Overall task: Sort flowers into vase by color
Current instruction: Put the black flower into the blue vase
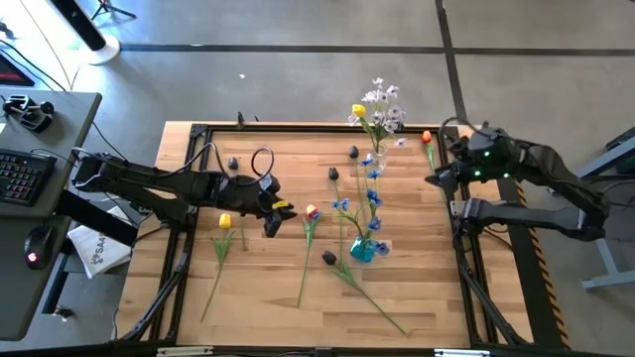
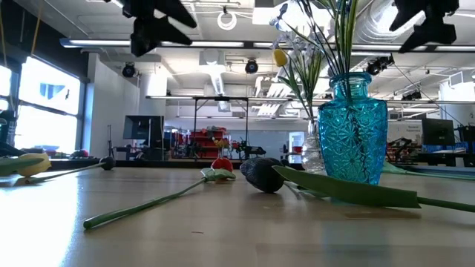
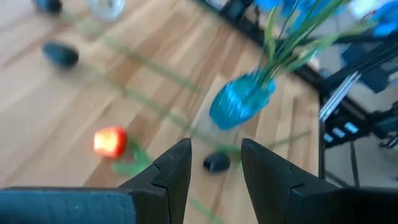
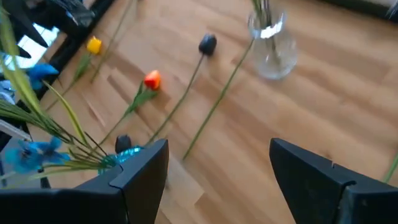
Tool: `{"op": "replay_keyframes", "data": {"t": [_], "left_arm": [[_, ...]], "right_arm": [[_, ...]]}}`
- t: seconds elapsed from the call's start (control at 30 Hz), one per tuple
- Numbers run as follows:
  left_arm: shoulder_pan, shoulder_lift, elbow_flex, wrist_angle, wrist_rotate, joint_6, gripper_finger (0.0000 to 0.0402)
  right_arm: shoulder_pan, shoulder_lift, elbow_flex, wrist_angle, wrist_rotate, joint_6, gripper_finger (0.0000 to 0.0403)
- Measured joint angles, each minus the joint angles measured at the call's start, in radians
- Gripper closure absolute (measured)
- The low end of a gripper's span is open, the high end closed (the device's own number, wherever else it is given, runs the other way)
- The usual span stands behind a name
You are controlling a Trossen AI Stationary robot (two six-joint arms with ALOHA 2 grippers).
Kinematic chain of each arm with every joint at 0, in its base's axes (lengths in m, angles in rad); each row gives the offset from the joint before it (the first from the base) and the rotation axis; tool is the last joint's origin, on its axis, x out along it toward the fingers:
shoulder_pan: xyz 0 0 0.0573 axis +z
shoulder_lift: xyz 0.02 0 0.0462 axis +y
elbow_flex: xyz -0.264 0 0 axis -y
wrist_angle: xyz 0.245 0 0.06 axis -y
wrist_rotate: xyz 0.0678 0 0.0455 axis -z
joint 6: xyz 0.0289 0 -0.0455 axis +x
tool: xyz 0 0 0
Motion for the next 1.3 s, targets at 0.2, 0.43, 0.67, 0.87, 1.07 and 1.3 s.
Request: {"op": "replay_keyframes", "data": {"t": [0.2,0.43,0.67,0.87,1.07,1.3], "left_arm": [[-0.051,0.000,0.000,-0.164,0.000,-0.184,0.0292],[-0.013,0.000,0.000,-0.589,-0.037,-0.616,0.0317],[0.263,0.000,-0.049,-0.790,0.002,-0.633,0.0303],[0.530,0.000,-0.144,-0.737,0.013,-0.496,0.0245],[0.668,0.000,-0.212,-0.552,-0.053,-0.372,0.0211],[0.742,0.042,-0.283,-0.426,-0.109,-0.366,0.0227]], "right_arm": [[0.110,-0.013,-0.142,0.123,0.000,0.103,0.0128],[0.228,-0.012,-0.267,0.307,0.005,0.179,0.0128],[0.303,-0.012,-0.297,0.353,0.058,0.225,0.0128],[0.357,-0.020,-0.297,0.392,0.072,0.252,0.0128],[0.429,-0.020,-0.297,0.421,0.105,0.311,0.0128],[0.529,-0.020,-0.297,0.490,0.185,0.396,0.0128]]}}
